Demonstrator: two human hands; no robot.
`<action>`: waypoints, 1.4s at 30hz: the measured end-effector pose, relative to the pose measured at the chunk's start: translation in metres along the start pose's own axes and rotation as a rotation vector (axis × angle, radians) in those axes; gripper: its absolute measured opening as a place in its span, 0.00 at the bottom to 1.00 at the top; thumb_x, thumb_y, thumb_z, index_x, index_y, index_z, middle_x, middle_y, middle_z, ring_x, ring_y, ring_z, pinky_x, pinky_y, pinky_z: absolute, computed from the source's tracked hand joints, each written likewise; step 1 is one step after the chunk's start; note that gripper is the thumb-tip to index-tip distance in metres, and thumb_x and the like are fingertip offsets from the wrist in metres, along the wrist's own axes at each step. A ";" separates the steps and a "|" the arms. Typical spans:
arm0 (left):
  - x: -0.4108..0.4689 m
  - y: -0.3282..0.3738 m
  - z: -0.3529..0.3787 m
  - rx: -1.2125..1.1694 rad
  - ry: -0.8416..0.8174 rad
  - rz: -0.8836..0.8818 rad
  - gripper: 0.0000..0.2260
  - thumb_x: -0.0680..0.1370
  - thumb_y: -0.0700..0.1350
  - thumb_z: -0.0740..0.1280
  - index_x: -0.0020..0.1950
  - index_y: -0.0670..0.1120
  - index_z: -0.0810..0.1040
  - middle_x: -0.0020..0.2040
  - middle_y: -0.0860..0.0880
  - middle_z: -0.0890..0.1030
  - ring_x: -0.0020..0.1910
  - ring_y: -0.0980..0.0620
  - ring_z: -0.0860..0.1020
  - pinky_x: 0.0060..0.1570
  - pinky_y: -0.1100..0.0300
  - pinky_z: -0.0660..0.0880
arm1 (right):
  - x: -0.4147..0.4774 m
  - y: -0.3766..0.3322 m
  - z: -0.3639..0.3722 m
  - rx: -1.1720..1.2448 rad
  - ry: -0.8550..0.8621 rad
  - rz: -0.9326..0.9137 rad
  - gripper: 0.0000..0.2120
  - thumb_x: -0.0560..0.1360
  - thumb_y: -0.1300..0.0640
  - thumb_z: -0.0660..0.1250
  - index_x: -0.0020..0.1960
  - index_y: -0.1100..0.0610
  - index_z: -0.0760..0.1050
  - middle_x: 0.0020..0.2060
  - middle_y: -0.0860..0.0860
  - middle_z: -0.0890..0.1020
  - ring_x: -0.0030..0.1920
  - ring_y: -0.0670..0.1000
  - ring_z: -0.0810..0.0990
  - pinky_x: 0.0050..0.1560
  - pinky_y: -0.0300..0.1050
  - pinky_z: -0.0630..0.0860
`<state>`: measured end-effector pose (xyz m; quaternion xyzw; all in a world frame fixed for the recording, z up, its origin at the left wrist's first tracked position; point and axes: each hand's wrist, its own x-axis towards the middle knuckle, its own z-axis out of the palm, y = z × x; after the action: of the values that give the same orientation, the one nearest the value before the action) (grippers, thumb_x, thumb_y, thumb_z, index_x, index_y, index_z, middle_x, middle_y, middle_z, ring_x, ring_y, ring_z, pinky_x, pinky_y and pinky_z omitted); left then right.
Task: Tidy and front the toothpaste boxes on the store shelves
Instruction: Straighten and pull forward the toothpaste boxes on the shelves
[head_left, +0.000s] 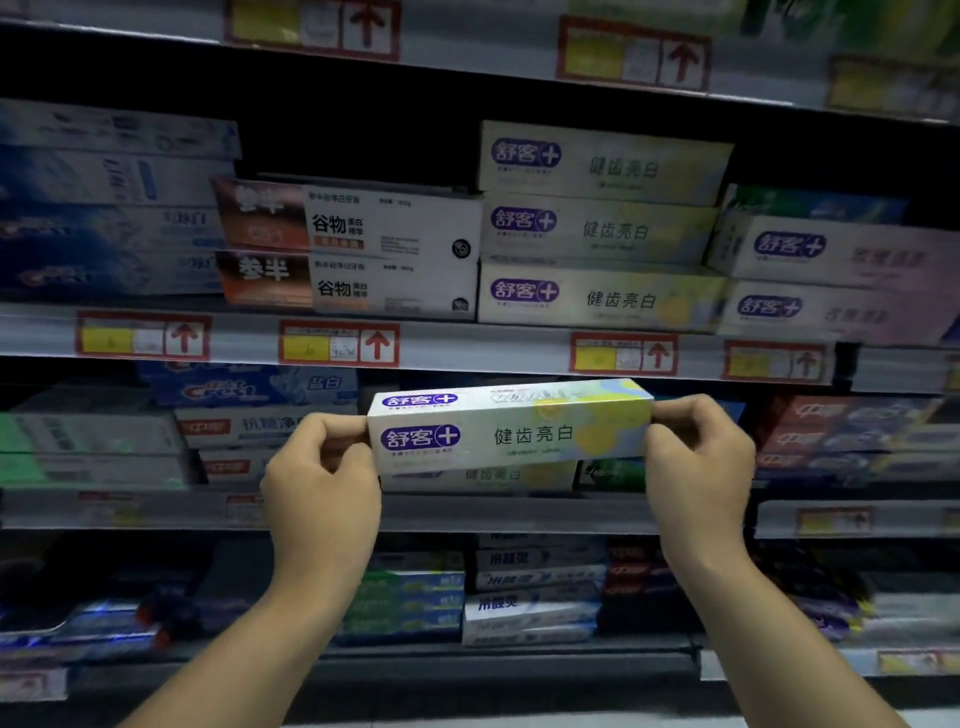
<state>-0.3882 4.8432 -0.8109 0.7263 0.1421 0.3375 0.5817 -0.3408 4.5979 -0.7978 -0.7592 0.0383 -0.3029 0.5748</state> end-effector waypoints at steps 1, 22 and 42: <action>-0.001 0.006 0.000 -0.023 0.007 0.029 0.14 0.78 0.32 0.63 0.45 0.51 0.81 0.40 0.58 0.84 0.42 0.62 0.81 0.37 0.64 0.77 | 0.001 -0.004 -0.002 0.021 0.030 -0.020 0.10 0.74 0.69 0.66 0.41 0.56 0.78 0.35 0.52 0.81 0.34 0.49 0.76 0.32 0.47 0.73; 0.032 0.110 0.045 -0.322 -0.432 0.439 0.24 0.79 0.39 0.64 0.75 0.49 0.72 0.66 0.65 0.78 0.65 0.68 0.74 0.58 0.73 0.73 | 0.081 -0.066 -0.037 0.339 0.216 -0.231 0.18 0.78 0.63 0.64 0.63 0.47 0.80 0.59 0.50 0.81 0.53 0.43 0.81 0.49 0.37 0.79; 0.043 0.082 0.057 0.101 -0.383 0.421 0.25 0.80 0.50 0.69 0.76 0.60 0.69 0.74 0.64 0.70 0.71 0.64 0.70 0.71 0.61 0.67 | 0.082 -0.036 -0.029 -0.003 0.043 -0.250 0.21 0.78 0.63 0.68 0.71 0.55 0.76 0.71 0.46 0.75 0.71 0.44 0.72 0.72 0.50 0.72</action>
<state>-0.3343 4.8031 -0.7252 0.8184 -0.1077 0.2999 0.4783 -0.2990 4.5515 -0.7268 -0.7523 -0.0439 -0.3885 0.5302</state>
